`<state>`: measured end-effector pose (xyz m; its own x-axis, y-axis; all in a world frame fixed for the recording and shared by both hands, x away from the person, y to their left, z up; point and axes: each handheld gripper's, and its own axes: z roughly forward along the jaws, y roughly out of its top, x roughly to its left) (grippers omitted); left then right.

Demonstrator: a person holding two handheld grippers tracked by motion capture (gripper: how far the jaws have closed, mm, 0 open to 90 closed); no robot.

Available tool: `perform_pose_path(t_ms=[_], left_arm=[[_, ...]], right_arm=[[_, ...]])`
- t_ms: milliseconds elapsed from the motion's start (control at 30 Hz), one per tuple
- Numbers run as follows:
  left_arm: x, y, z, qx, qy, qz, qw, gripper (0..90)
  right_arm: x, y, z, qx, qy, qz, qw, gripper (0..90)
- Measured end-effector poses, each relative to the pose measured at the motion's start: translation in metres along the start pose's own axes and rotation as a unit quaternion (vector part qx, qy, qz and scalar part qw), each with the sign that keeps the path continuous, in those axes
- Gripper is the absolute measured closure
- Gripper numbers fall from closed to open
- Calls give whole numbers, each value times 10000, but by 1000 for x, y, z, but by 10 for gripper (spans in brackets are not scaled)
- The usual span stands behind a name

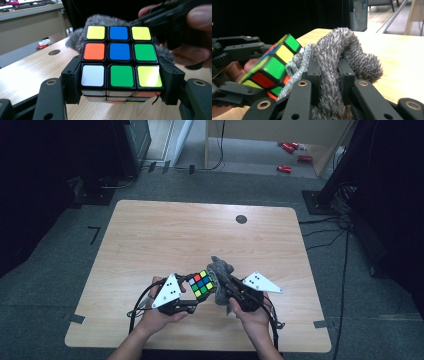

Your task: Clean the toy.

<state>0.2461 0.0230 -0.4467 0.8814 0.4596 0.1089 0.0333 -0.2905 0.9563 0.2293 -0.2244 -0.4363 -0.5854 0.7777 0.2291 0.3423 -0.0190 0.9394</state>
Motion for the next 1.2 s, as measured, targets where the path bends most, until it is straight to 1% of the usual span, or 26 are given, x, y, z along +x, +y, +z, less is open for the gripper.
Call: perform_pose_path(t_ms=[33,67,100,133,200,267,333,367,500,567,633,667,700,733,800,833,867,933,967,1000,1033,1067,1100,1133,1167,1200], left_arm=[[-1,-1,1,92,65,88,9999,353],[-3,-2,3,188,121,181,9996,353],[-4,-1,3,182,131,171,9996,354],[-4,-1,3,182,131,171,9996,353],[-5,1,1,111,176,202,9996,354],[-4,2,-2,3,93,146,9999,353],[-3,2,-4,-71,40,106,9999,353],[-3,2,-4,-103,16,78,9999,352],[-1,3,-5,-194,-58,5,9998,351],[1,2,-4,-159,-105,-36,9998,351],[-1,1,-2,-63,-32,70,10000,352],[-3,1,-2,-39,12,120,9999,353],[-3,2,-2,-54,16,90,9999,352],[-3,2,-2,-54,16,90,9999,353],[-1,2,-4,-51,5,53,10000,353],[-1,2,-4,-51,5,53,10000,352],[-1,2,-3,-31,-2,25,10000,352],[0,1,-2,39,29,49,10000,353],[0,1,-1,65,46,79,9999,352],[0,0,0,114,106,152,9998,353],[0,0,1,184,157,202,9995,353],[0,0,2,251,179,192,9993,353],[0,-1,3,306,200,177,9992,353],[-2,-2,7,505,279,216,9981,353],[-2,-2,7,505,279,216,9981,353],[-4,-3,9,613,325,277,9972,353]], right_arm=[[3,2,-2,-29,18,-61,10000,775],[10,8,-5,-183,157,-194,9995,774],[14,10,-7,-222,160,-267,9993,774],[16,11,-7,-217,98,-354,9991,774],[17,11,-7,-245,78,-375,9990,774],[13,9,-5,-284,115,-231,9993,774],[8,2,-1,-158,70,-107,9998,775],[3,-3,3,-22,87,37,10000,776],[3,-4,4,43,77,45,10000,778],[6,-1,2,44,32,-58,10000,779],[9,4,-2,-54,91,-107,9999,778],[14,9,-5,-143,118,-177,9997,778],[15,10,-5,-145,76,-254,9995,778],[15,10,-5,-145,76,-254,9995,778],[12,5,-2,-145,111,-111,9998,779],[12,5,-2,-145,111,-111,9998,779],[7,-1,2,52,27,-71,10000,779],[6,-3,3,101,1,-69,9999,779],[6,-3,3,105,-33,-109,9999,779],[11,1,0,-22,-85,-341,9994,778],[15,4,-2,-114,-69,-427,9990,777],[19,6,-3,-170,-67,-545,9983,776],[23,6,-3,-176,-148,-717,9972,775],[26,5,-3,-188,-217,-900,9955,773],[28,4,-2,-205,-235,-1028,9942,771],[31,2,-1,-212,-245,-1155,9928,769]])
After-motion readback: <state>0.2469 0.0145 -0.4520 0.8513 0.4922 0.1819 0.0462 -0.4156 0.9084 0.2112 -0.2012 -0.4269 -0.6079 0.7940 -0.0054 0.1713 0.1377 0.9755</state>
